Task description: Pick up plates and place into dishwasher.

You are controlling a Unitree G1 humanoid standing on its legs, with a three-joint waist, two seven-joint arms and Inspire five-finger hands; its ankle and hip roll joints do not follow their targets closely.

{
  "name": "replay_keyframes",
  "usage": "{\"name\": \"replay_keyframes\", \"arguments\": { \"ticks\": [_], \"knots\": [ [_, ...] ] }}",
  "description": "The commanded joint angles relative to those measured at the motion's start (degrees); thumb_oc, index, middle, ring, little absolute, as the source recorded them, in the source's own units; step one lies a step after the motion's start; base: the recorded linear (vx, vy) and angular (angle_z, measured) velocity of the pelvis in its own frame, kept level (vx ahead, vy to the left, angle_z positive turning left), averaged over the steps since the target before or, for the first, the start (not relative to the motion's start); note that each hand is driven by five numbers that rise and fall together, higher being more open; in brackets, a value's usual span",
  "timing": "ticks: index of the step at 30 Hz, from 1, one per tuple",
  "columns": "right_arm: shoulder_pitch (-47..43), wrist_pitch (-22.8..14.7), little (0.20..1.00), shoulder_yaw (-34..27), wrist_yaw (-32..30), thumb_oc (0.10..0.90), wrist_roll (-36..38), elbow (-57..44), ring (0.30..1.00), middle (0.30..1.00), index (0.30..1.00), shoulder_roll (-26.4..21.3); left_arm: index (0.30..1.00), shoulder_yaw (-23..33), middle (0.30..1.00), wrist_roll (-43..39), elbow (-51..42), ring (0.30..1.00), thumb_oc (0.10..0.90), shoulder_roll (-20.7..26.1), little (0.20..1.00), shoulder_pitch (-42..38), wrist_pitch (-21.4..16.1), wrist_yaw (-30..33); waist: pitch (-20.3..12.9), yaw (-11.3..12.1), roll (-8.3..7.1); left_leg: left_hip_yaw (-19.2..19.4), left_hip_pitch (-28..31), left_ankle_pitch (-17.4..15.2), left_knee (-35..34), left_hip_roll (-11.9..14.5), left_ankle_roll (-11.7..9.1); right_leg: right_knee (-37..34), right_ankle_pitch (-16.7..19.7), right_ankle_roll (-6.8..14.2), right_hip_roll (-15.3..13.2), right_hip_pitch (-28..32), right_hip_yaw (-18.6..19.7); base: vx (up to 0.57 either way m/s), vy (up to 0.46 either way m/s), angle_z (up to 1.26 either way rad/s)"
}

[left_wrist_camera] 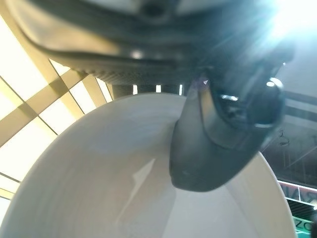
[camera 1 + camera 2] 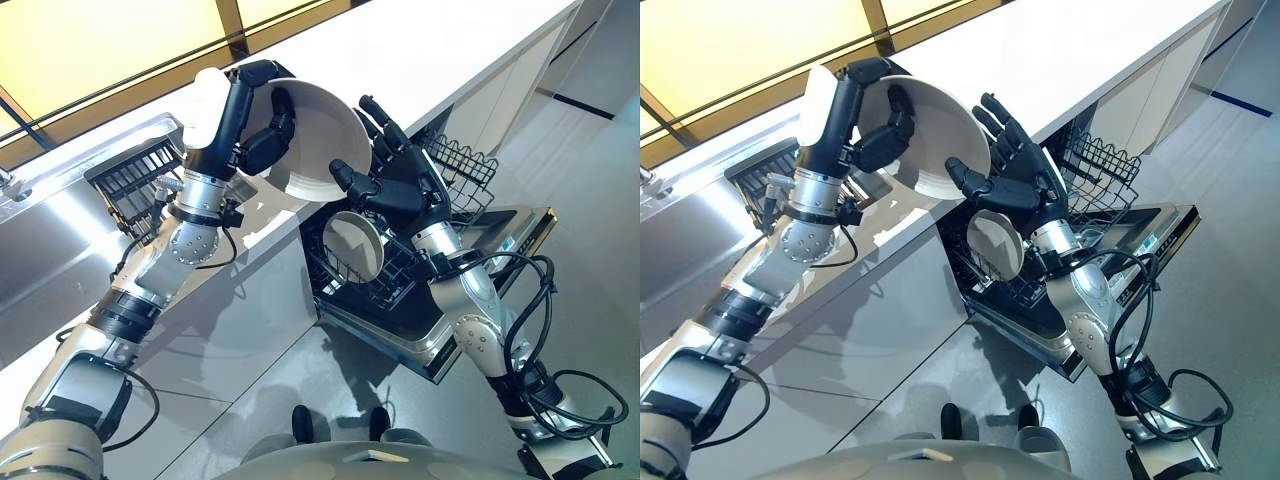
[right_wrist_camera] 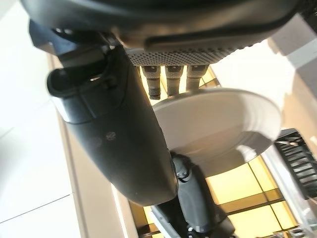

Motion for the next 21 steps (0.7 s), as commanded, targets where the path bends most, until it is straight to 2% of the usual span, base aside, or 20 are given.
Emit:
{"name": "replay_keyframes", "arguments": {
  "ticks": [1, 6, 13, 14, 15, 16, 21],
  "knots": [
    [-7.0, -7.3, 0.900, -1.0, 1.5, 0.800, -0.3, -4.2, 0.900, 0.900, 0.900, 3.4, 0.300, 1.7, 0.300, -1.0, 2.3, 0.300, 0.100, 0.4, 0.200, -5.6, -5.5, 5.0, -5.3, -0.2, -3.67, 0.2, 2.3, -6.1, 0.1, -0.8, -2.1, 0.2, -1.0, 4.3, -2.2, 1.7, -1.7, 0.00, 0.000, 0.00],
    [-6.8, -5.5, 0.900, -0.9, 1.8, 0.800, -0.3, -3.8, 0.900, 0.900, 0.900, 3.5, 0.300, 1.4, 0.300, -0.4, 1.5, 0.300, 0.100, 0.0, 0.200, -5.8, -6.1, 4.5, -5.2, -0.3, -3.70, 0.3, 2.4, -6.1, 0.1, -0.8, -2.1, 0.2, -1.0, 4.2, -2.1, 1.8, -1.6, 0.00, 0.000, 0.00],
    [-7.4, -2.0, 0.900, 1.2, 1.8, 0.800, -0.8, -1.7, 0.900, 0.900, 0.900, 3.8, 0.300, 0.0, 0.300, -0.7, -1.9, 0.300, 0.100, 0.1, 0.200, -8.4, -4.0, 3.8, -5.1, 0.0, -3.77, 0.1, 2.5, -6.2, 0.1, -0.8, -2.1, 0.2, -1.1, 4.3, -2.3, 2.0, -2.2, 0.00, 0.000, 0.00],
    [-7.3, -1.6, 0.691, 1.4, 2.2, 0.591, -0.9, -1.7, 0.721, 0.721, 0.721, 3.7, 0.300, -0.1, 0.300, -0.6, -2.4, 0.300, 0.100, 0.2, 0.200, -8.4, -3.8, 3.8, -5.1, 0.0, -3.76, 0.1, 2.5, -6.2, 0.1, -0.8, -2.1, 0.2, -1.1, 4.3, -2.2, 1.9, -2.2, 0.00, 0.000, 0.00],
    [-7.4, -1.1, 0.238, 1.7, 2.6, 0.138, -0.9, -1.6, 0.333, 0.333, 0.333, 3.5, 0.300, -0.1, 0.300, -0.6, -2.8, 0.300, 0.100, 0.3, 0.200, -8.5, -3.7, 3.9, -5.1, 0.0, -3.78, 0.1, 2.4, -6.2, 0.1, -0.8, -2.1, 0.2, -1.1, 4.3, -2.2, 1.9, -2.2, 0.00, 0.000, 0.00],
    [-7.3, -0.3, 0.200, 2.0, 3.0, 0.100, -1.1, -1.7, 0.300, 0.300, 0.300, 3.3, 0.300, -0.1, 0.300, -0.4, -3.2, 0.300, 0.100, 0.4, 0.200, -8.5, -3.8, 3.8, -5.1, 0.0, -3.83, 0.0, 2.4, -6.2, 0.1, -0.9, -2.1, 0.2, -1.1, 4.3, -2.2, 1.9, -2.1, 0.00, 0.000, 0.00],
    [-6.8, 2.9, 0.200, 2.8, 5.3, 0.100, -2.5, -0.7, 0.300, 0.300, 0.300, 1.9, 0.300, 0.1, 0.300, 0.3, -4.1, 0.300, 0.100, 1.0, 0.200, -8.7, -4.3, 3.3, -5.2, -0.1, -3.94, 0.0, 2.4, -6.2, 0.1, -0.9, -2.1, 0.2, -1.1, 4.3, -2.2, 1.9, -2.0, 0.00, 0.000, 0.00]
  ]
}}
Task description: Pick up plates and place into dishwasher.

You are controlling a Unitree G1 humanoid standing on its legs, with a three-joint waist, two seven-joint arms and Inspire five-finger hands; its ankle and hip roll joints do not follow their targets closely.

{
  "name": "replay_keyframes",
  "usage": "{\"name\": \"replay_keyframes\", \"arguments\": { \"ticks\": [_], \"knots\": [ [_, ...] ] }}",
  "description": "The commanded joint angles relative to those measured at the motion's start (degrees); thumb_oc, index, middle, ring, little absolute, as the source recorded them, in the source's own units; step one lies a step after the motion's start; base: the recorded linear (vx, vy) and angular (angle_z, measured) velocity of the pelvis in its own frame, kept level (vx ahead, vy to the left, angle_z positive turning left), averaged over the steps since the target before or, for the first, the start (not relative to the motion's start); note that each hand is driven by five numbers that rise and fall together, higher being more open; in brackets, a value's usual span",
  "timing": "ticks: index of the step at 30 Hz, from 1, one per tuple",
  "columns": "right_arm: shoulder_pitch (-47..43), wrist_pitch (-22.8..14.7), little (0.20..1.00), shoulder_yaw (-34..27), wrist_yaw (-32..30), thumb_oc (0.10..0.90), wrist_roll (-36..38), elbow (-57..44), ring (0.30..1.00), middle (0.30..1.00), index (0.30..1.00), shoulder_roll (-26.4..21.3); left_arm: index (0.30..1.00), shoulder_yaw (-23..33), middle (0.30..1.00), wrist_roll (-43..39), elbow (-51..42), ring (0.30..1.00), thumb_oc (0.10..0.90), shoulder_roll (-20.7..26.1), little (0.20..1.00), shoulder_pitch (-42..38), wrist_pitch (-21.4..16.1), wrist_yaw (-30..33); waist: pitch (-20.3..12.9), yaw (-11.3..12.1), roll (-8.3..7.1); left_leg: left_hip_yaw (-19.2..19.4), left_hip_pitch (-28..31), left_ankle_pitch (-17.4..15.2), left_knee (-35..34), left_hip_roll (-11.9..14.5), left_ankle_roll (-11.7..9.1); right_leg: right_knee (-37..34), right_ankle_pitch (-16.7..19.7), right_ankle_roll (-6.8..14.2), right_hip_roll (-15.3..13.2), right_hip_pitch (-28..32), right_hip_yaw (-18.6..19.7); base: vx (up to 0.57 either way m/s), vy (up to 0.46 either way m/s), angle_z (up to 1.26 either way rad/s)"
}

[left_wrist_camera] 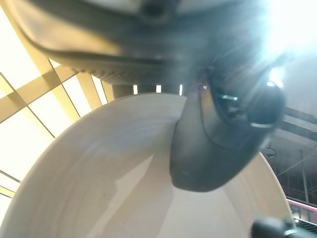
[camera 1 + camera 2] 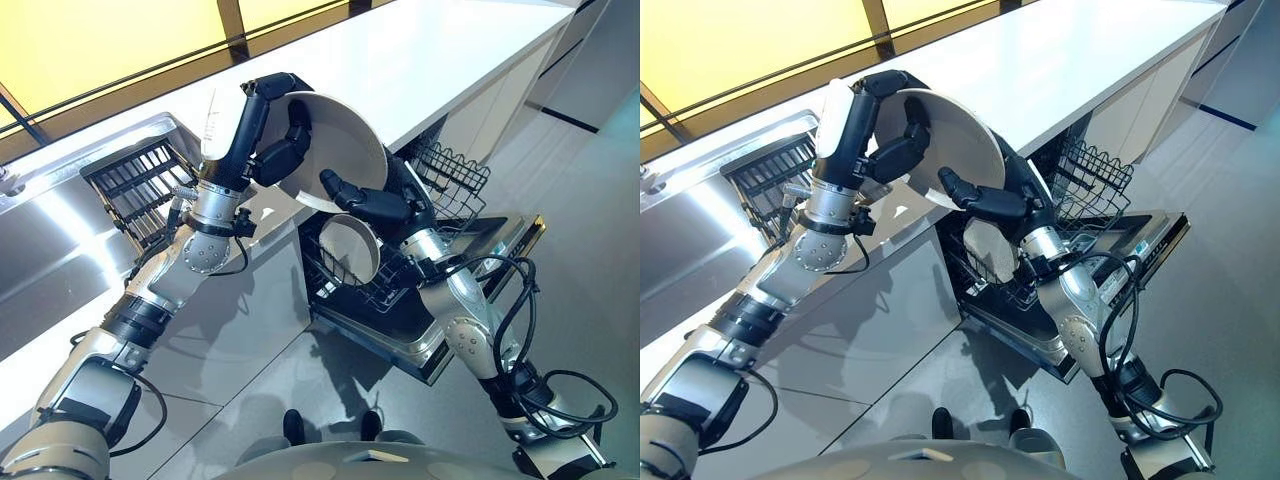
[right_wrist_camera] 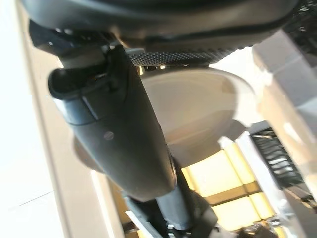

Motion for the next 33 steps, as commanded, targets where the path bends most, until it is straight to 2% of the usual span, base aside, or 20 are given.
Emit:
{"name": "replay_keyframes", "arguments": {
  "ticks": [1, 5, 14, 15, 16, 19, 20, 22, 23, 24, 25, 29, 31, 33],
  "knots": [
    [-6.6, -1.2, 0.200, 0.1, 5.1, 0.100, -1.2, -2.9, 0.300, 0.300, 0.300, 0.9, 0.300, 1.1, 0.300, 0.2, -4.1, 0.300, 0.100, 2.2, 0.200, -9.3, -2.4, 3.1, -4.9, 0.0, -1.88, 0.0, 1.9, -6.2, 0.1, -0.9, -2.1, 0.2, -1.1, 4.3, -2.2, 1.3, -2.0, 0.00, 0.000, 0.00],
    [-7.1, 1.8, 0.200, 0.8, 8.3, 0.100, -2.9, -1.2, 0.300, 0.300, 0.300, -1.3, 0.300, 0.8, 0.300, -0.4, -4.7, 0.300, 0.100, 3.3, 0.200, -10.5, -2.3, 2.1, -5.1, 0.0, -2.09, -0.2, 2.0, -6.2, 0.1, -0.9, -2.2, 0.2, -1.1, 4.3, -2.2, 1.5, -2.2, 0.00, 0.000, 0.00],
    [-7.2, -0.8, 0.200, -0.3, 6.4, 0.100, -3.6, -0.7, 0.300, 0.300, 0.300, -0.8, 0.300, 1.3, 0.300, -0.4, -5.3, 0.300, 0.100, 3.2, 0.200, -9.3, -1.4, 0.6, -4.8, 0.2, -1.95, -0.4, 2.1, -6.3, 0.1, -0.9, -2.2, 0.2, -1.2, 4.3, -2.2, 1.6, -2.1, 0.00, 0.000, 0.00],
    [-6.9, -0.8, 0.200, -0.5, 6.3, 0.100, -3.8, -1.0, 0.300, 0.300, 0.300, -0.7, 0.345, 1.5, 0.345, -0.7, -5.3, 0.345, 0.152, 3.2, 0.252, -8.9, -1.1, 0.0, -4.9, 0.2, -1.93, -0.4, 2.1, -6.3, 0.1, -0.9, -2.2, 0.2, -1.1, 4.3, -2.2, 1.6, -2.1, 0.00, 0.000, 0.00],
    [-6.4, -0.9, 0.200, -0.9, 6.3, 0.100, -4.0, -1.3, 0.300, 0.300, 0.300, -0.8, 0.900, 1.8, 0.900, -1.0, -5.2, 0.900, 0.800, 3.3, 0.900, -8.3, -1.0, -0.7, -4.9, 0.2, -1.88, -0.4, 2.2, -6.3, 0.1, -0.9, -2.1, 0.2, -1.1, 4.4, -2.2, 1.6, -2.1, 0.00, 0.000, 0.00],
    [-5.0, -1.4, 0.200, -2.1, 6.7, 0.100, -5.2, -1.6, 0.300, 0.300, 0.300, -1.4, 0.900, 3.0, 0.900, -2.9, -5.3, 0.900, 0.800, 4.0, 0.900, -6.0, -1.4, -2.4, -4.8, 0.2, -1.90, -0.3, 1.8, -5.7, 0.1, -0.9, -2.1, 0.2, -0.5, 4.4, -2.3, 1.2, -2.0, 0.00, 0.000, 0.00],
    [-4.2, -1.7, 0.200, -3.0, 6.7, 0.100, -5.8, -1.7, 0.300, 0.300, 0.300, -2.1, 0.900, 4.5, 0.900, -6.9, -5.8, 0.900, 0.800, 4.8, 0.900, -4.7, -2.1, -4.8, -4.9, 0.4, -1.90, -0.4, 2.2, -6.3, 0.1, -0.9, -2.2, 0.2, -1.0, 4.5, -2.3, 1.6, -2.0, 0.00, 0.000, 0.00],
    [-3.1, -2.3, 0.200, -4.5, 6.7, 0.100, -6.7, -1.7, 0.300, 0.300, 0.300, -3.4, 0.900, 7.5, 0.900, -21.3, -7.1, 0.900, 0.800, 5.6, 0.900, -2.8, -3.7, -11.0, -4.8, 0.6, -1.91, -0.4, 1.9, -5.6, 0.1, -0.8, -2.1, 0.2, -0.4, 4.4, -2.4, 1.3, -2.2, 0.02, 0.000, 0.00],
    [-2.8, -2.5, 0.200, -4.8, 6.6, 0.100, -7.0, -1.6, 0.300, 0.300, 0.300, -3.6, 0.900, 8.3, 0.900, -24.7, -7.5, 0.900, 0.800, 5.3, 0.900, -2.3, -3.5, -13.0, -4.8, 0.7, -1.92, -0.5, 1.9, -5.6, 0.1, -0.8, -2.1, 0.2, -0.4, 4.5, -2.4, 1.3, -2.3, 0.00, 0.000, 0.00],
    [-2.0, -3.1, 0.200, -5.8, 6.7, 0.100, -8.3, -1.3, 0.300, 0.300, 0.300, -3.8, 0.900, 11.1, 0.900, -29.5, -10.0, 0.900, 0.800, 3.8, 0.900, -0.1, -2.0, -18.1, -4.8, 1.0, -1.81, -0.6, 1.9, -5.5, 0.1, -0.7, -2.2, 0.2, -0.4, 4.4, -2.4, 1.4, -2.4, 0.00, 0.000, 0.00],
    [-1.4, -3.5, 0.200, -6.9, 6.7, 0.100, -9.6, -1.3, 0.300, 0.300, 0.300, -4.0, 0.900, 12.9, 0.900, -30.8, -12.5, 0.900, 0.800, 3.1, 0.900, 1.9, 0.8, -21.0, -4.7, 1.2, -1.69, -0.7, 1.8, -5.5, 0.1, -0.6, -2.3, 0.2, -0.4, 4.5, -2.4, 1.4, -2.4, 0.00, 0.000, 0.00],
    [1.5, -3.7, 0.200, -11.4, 5.4, 0.100, -10.4, -3.9, 0.300, 0.300, 0.300, -6.3, 0.900, 17.7, 0.900, -34.9, -20.8, 0.900, 0.800, 4.0, 0.900, 7.8, 11.6, -25.3, -4.3, 2.1, -1.40, -1.5, 1.9, -5.4, 0.1, -0.6, -2.4, 0.2, -0.5, 4.6, -2.4, 1.7, -2.9, 0.00, 0.000, 0.00],
    [3.4, -3.9, 0.200, -13.8, 4.6, 0.100, -10.5, -4.9, 0.300, 0.300, 0.300, -7.0, 0.900, 21.4, 0.900, -35.2, -23.5, 0.900, 0.800, 4.6, 0.900, 11.2, 11.3, -23.9, -4.1, 2.9, -1.31, -2.0, 1.9, -5.4, 0.1, -0.7, -2.3, 0.2, -0.6, 4.7, -2.5, 2.0, -3.3, 0.00, 0.000, 0.00],
    [4.1, -4.0, 0.200, -14.4, 4.3, 0.100, -10.6, -5.1, 0.300, 0.300, 0.300, -7.2, 0.900, 22.7, 0.900, -36.5, -24.2, 0.900, 0.800, 4.7, 0.900, 12.4, 10.8, -23.0, -4.1, 3.1, -1.24, -2.2, 1.9, -5.3, 0.1, -0.7, -2.3, 0.2, -0.7, 4.6, -2.5, 2.1, -3.5, 0.00, -0.002, 0.04]
  ]
}}
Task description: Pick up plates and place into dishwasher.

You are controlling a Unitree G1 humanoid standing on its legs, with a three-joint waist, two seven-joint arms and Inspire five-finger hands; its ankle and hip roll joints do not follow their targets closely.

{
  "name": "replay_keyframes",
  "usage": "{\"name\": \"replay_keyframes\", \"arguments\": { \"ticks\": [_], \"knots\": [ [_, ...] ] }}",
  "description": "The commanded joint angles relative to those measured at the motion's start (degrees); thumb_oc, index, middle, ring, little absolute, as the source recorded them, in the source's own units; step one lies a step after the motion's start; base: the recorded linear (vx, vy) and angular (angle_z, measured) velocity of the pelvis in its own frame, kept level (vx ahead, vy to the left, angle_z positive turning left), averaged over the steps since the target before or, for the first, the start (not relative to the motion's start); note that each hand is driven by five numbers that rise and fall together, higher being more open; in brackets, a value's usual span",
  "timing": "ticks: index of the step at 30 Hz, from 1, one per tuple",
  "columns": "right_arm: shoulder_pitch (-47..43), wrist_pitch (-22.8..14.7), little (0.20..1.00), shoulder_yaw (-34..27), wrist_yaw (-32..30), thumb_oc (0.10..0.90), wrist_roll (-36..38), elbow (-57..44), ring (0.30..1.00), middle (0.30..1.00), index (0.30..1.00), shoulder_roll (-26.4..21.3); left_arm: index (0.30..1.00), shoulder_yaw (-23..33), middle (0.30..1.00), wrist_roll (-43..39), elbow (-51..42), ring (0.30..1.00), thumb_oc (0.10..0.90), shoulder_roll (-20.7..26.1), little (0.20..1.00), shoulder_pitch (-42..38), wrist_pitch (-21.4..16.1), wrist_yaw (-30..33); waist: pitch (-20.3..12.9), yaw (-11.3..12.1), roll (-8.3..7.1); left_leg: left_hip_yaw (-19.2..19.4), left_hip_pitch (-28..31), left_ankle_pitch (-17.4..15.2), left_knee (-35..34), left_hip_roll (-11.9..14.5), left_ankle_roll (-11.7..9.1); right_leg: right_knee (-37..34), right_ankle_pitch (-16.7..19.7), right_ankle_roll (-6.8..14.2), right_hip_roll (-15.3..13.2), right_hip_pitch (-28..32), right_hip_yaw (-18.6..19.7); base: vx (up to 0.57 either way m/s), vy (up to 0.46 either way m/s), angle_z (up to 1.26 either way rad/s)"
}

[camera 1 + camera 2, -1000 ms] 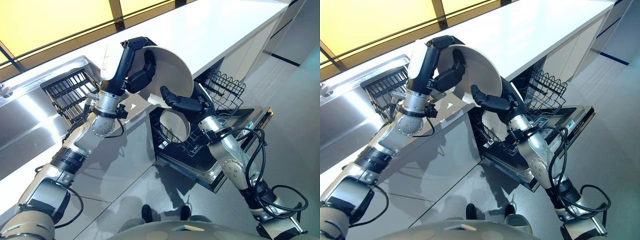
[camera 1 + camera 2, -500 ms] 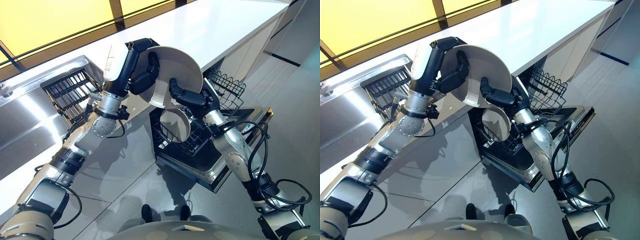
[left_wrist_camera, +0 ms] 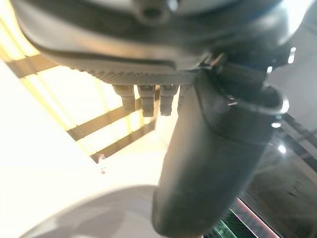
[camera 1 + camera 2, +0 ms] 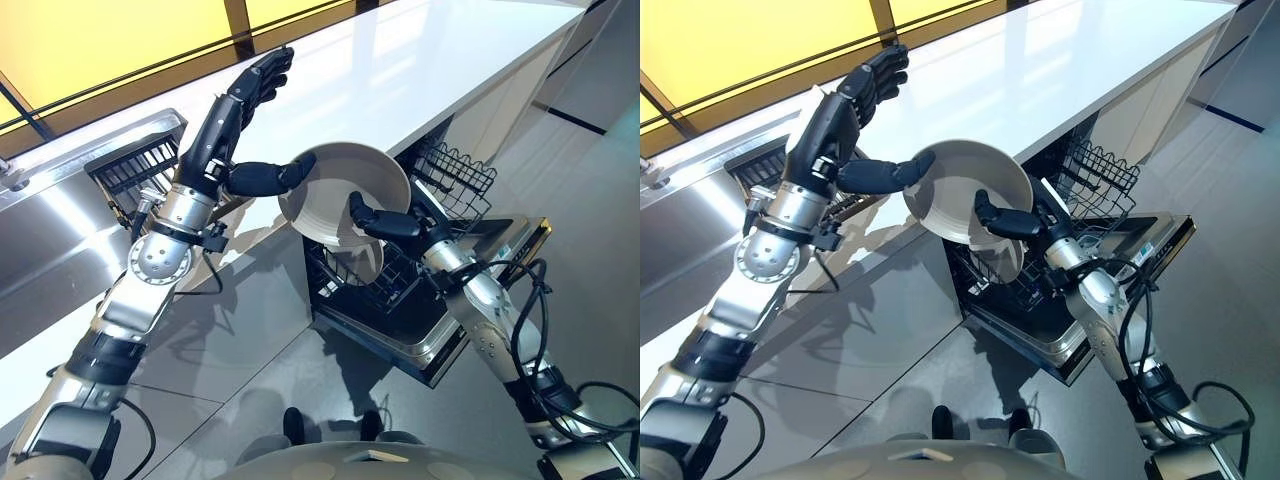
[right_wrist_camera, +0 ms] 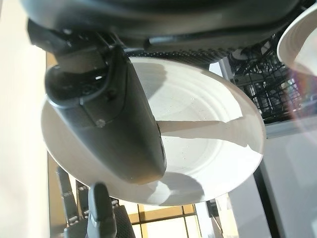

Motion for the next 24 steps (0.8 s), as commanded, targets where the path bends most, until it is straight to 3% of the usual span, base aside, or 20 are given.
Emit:
{"name": "replay_keyframes", "arguments": {
  "ticks": [1, 3, 7, 9, 11, 13, 17, 21, 22, 24],
  "knots": [
    [-1.3, -7.0, 0.200, -7.5, -0.9, 0.100, 0.5, -7.3, 0.300, 0.300, 0.300, -1.5, 0.900, 9.5, 0.900, -8.6, -2.2, 0.900, 0.800, 1.9, 0.900, -1.1, -4.2, 1.9, -4.1, 1.6, -1.13, -2.1, 2.1, -4.6, 0.3, -0.7, -1.8, 0.4, -0.5, 4.4, -2.4, 2.2, -3.4, 0.01, -0.008, 0.09],
    [0.2, -7.6, 0.200, -8.8, -0.7, 0.100, -0.1, -7.7, 0.300, 0.300, 0.300, -0.9, 0.900, 10.6, 0.900, -13.6, -4.2, 0.900, 0.800, 0.0, 0.900, 1.4, -4.7, -1.9, -4.0, 2.0, -1.14, -2.4, 2.0, -4.5, 0.3, -0.6, -1.7, 0.4, -0.5, 4.3, -2.5, 2.3, -3.6, 0.00, -0.012, 0.08],
    [2.6, -9.0, 0.200, -11.2, -1.8, 0.100, -1.9, -8.3, 0.300, 0.300, 0.300, 0.8, 0.900, 11.1, 0.900, -26.5, -10.1, 0.900, 0.800, -6.3, 0.900, 6.4, -3.4, -15.4, -3.7, 2.7, -1.38, -3.3, 1.9, -4.5, 0.3, -0.7, -1.7, 0.4, -0.6, 4.1, -2.6, 2.5, -4.1, 0.01, -0.010, 0.15],
    [2.9, -9.7, 0.200, -12.0, -2.4, 0.100, -2.3, -8.0, 0.300, 0.300, 0.300, 0.9, 0.900, 9.8, 0.900, -39.1, -12.1, 0.900, 0.800, -8.6, 0.900, 7.3, 1.8, -26.2, -3.6, 2.9, -1.44, -3.5, 1.9, -4.5, 0.3, -0.7, -1.7, 0.4, -0.6, 4.0, -2.7, 2.6, -4.3, 0.01, -0.008, 0.12],
    [2.5, -11.4, 0.200, -11.7, -3.2, 0.100, -3.8, -7.0, 0.300, 0.300, 0.300, 1.6, 0.900, 6.8, 0.900, -52.7, -13.3, 0.900, 0.800, -12.6, 0.900, 8.0, 10.5, -37.2, -3.4, 3.0, -1.44, -3.5, 2.0, -4.6, 0.3, -0.7, -1.7, 0.4, -0.3, 4.0, -2.8, 2.6, -4.4, 0.01, -0.009, 0.15],
    [1.3, -13.3, 0.200, -10.2, -5.3, 0.100, -5.1, -5.9, 0.300, 0.300, 0.300, 2.1, 0.900, 2.3, 0.900, -58.1, -12.9, 0.900, 0.800, -15.3, 0.900, 7.8, 13.1, -43.3, -3.1, 2.8, -1.51, -3.4, 2.1, -4.8, 0.3, -0.7, -1.6, 0.4, -0.1, 4.0, -2.8, 2.6, -4.1, 0.00, -0.006, 0.02],
    [-0.6, -16.4, 0.200, -9.2, -10.1, 0.100, -6.7, -3.5, 0.300, 0.300, 0.300, 1.3, 0.900, -3.2, 0.900, -62.4, -9.8, 0.900, 0.800, -17.7, 0.900, 7.8, 15.2, -46.7, -2.8, 2.3, -1.67, -3.0, 2.4, -5.2, 0.3, -0.6, -1.5, 0.4, 0.0, 3.8, -2.7, 2.5, -3.4, 0.01, -0.002, -0.01],
    [-1.3, -18.2, 0.200, -11.0, -13.4, 0.100, -7.6, -1.5, 0.300, 0.300, 0.300, 0.3, 0.900, -5.3, 0.900, -59.0, -6.1, 0.900, 0.800, -19.5, 0.900, 9.6, 17.7, -51.0, -2.7, 2.1, -1.78, -2.5, 2.5, -5.6, 0.3, -0.5, -1.5, 0.4, 0.0, 3.7, -2.5, 2.3, -2.9, 0.01, 0.002, -0.05],
    [-1.7, -18.5, 0.200, -12.6, -13.6, 0.100, -7.3, 0.2, 0.300, 0.300, 0.300, -0.2, 0.900, -6.8, 0.900, -55.3, -4.5, 0.900, 0.800, -19.4, 0.900, 11.1, 20.5, -56.7, -2.6, 1.9, -1.76, -2.4, 2.5, -5.6, 0.3, -0.4, -1.4, 0.5, 0.1, 3.6, -2.5, 2.2, -2.6, 0.00, 0.000, 0.00],
    [-2.8, -19.1, 0.200, -13.6, -14.4, 0.100, -7.9, 2.8, 0.300, 0.300, 0.300, -1.1, 0.900, -9.0, 0.900, -51.4, -2.9, 0.900, 0.800, -19.0, 0.900, 12.5, 24.0, -62.3, -2.6, 1.9, -1.60, -2.1, 2.4, -5.7, 0.3, -0.4, -1.4, 0.5, 0.1, 3.6, -2.4, 2.0, -2.3, 0.00, 0.000, 0.00]
  ]
}}
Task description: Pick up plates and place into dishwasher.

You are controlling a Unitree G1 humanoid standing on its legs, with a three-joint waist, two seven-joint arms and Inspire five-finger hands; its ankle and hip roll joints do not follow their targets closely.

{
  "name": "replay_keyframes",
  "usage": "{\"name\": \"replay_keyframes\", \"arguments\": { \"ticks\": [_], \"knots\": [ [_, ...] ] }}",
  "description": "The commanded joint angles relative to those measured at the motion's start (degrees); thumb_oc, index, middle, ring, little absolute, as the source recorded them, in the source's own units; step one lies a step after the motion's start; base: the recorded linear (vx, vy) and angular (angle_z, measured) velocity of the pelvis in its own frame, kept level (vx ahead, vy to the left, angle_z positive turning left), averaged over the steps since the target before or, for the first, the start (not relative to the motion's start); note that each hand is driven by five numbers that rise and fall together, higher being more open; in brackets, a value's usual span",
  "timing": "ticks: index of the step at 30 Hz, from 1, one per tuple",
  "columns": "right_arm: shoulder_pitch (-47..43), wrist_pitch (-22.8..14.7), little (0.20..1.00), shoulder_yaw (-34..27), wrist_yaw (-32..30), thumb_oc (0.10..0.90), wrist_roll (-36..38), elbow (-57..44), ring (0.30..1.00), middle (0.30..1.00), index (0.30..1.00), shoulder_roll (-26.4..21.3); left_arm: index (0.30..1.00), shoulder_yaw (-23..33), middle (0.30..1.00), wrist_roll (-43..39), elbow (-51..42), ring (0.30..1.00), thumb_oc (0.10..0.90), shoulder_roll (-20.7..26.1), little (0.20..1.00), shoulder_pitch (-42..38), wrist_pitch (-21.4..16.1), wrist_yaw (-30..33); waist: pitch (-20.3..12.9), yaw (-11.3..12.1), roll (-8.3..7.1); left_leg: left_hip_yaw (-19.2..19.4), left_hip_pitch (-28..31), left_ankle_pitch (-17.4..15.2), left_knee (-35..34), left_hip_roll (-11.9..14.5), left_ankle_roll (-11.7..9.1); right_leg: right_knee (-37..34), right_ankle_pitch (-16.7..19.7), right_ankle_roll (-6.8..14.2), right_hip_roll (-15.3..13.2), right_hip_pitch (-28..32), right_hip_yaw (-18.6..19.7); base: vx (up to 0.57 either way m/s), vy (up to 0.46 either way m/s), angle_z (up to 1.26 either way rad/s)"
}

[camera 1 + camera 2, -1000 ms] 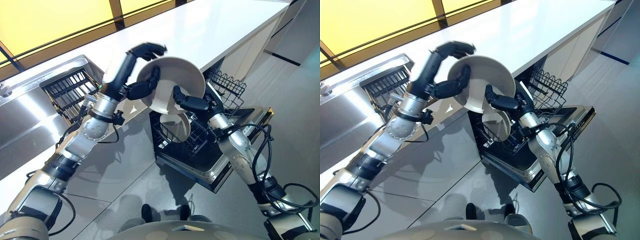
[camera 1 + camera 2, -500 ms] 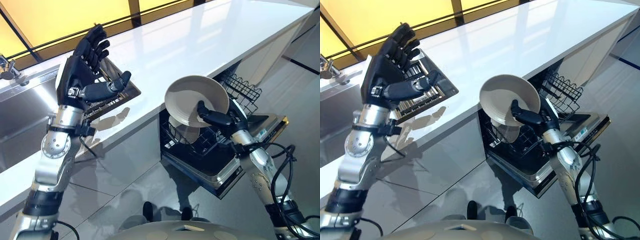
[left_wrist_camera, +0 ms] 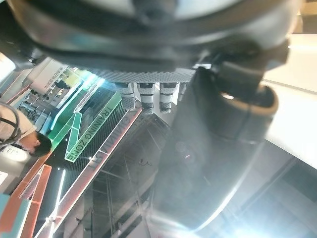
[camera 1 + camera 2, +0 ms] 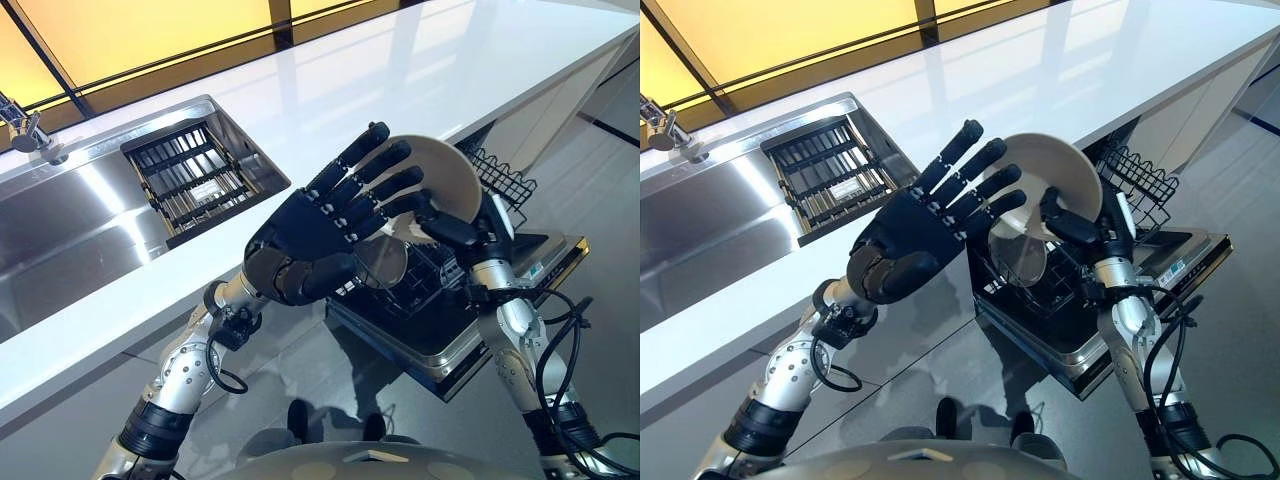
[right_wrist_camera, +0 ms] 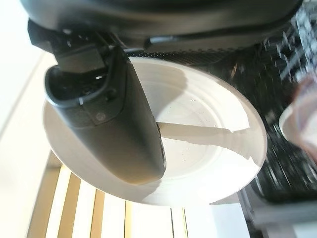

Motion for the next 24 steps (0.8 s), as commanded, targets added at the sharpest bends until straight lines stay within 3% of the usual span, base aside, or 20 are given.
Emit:
{"name": "replay_keyframes", "arguments": {
  "ticks": [1, 6, 10, 14, 19, 24],
  "knots": [
    [-10.6, -9.3, 0.200, -4.5, -2.5, 0.100, -2.4, -0.1, 0.300, 0.300, 0.300, -2.8, 0.900, -3.2, 0.900, 4.0, 1.4, 0.900, 0.800, -0.4, 0.900, 0.1, 4.6, -11.6, -3.0, -0.7, -1.33, 0.3, 3.1, -6.1, 0.3, 0.5, -1.9, 0.3, 0.8, 3.6, -1.7, 1.6, -0.6, 0.00, 0.000, 0.00],
    [-13.9, -10.0, 0.200, -5.9, -6.6, 0.100, -5.5, 5.9, 0.300, 0.300, 0.300, -5.6, 0.900, -5.0, 0.900, 7.9, 12.6, 0.900, 0.800, 1.5, 0.900, 3.9, 13.3, -11.6, -3.2, -0.8, -0.95, 0.5, 3.1, -6.1, 0.3, 0.6, -1.9, 0.3, 0.7, 3.6, -1.7, 1.4, 0.2, 0.00, 0.019, -0.02],
    [-15.4, -9.2, 0.200, -7.4, -7.5, 0.100, -6.7, 9.2, 0.300, 0.300, 0.300, -7.4, 0.900, -2.7, 0.900, 10.4, 22.8, 0.900, 0.800, 1.6, 0.900, 7.8, 17.0, -15.2, -3.1, -0.3, -0.88, 0.3, 3.1, -6.2, 0.3, 0.5, -1.9, 0.3, 0.6, 3.6, -1.8, 1.4, 0.3, 0.00, 0.022, -0.05],
    [-18.3, -6.9, 0.200, -7.7, -8.8, 0.100, -8.1, 14.0, 0.300, 0.300, 0.300, -10.0, 0.900, -0.9, 0.900, 14.0, 33.5, 0.900, 0.800, 0.7, 0.900, 11.0, 18.4, -17.2, -3.2, 0.8, -0.93, -0.3, 2.9, -6.1, 0.3, 0.4, -1.9, 0.3, 0.5, 3.5, -1.9, 1.5, 0.1, 0.00, 0.000, 0.00],
    [-22.6, -3.7, 0.200, -6.1, -14.1, 0.100, -13.9, 18.9, 0.300, 0.300, 0.300, -12.4, 0.900, 3.0, 0.900, 20.0, 47.8, 0.900, 0.800, -1.4, 0.900, 12.9, 17.6, -19.0, -3.2, 2.5, -1.32, -0.9, 2.7, -5.9, 0.3, 0.4, -2.0, 0.3, 0.4, 3.6, -2.3, 1.7, -1.0, 0.01, -0.006, 0.04],
    [-25.8, -0.4, 0.200, -3.9, -15.4, 0.100, -17.1, 23.1, 0.300, 0.300, 0.300, -14.0, 0.900, 5.3, 0.900, 27.6, 57.6, 0.900, 0.800, -2.7, 0.900, 14.6, 17.0, -20.6, -3.3, 4.0, -1.69, -1.5, 2.8, -6.5, 0.3, 0.4, -2.1, 0.3, -0.3, 3.7, -2.4, 2.2, -1.6, 0.04, -0.019, 0.07]
  ]
}}
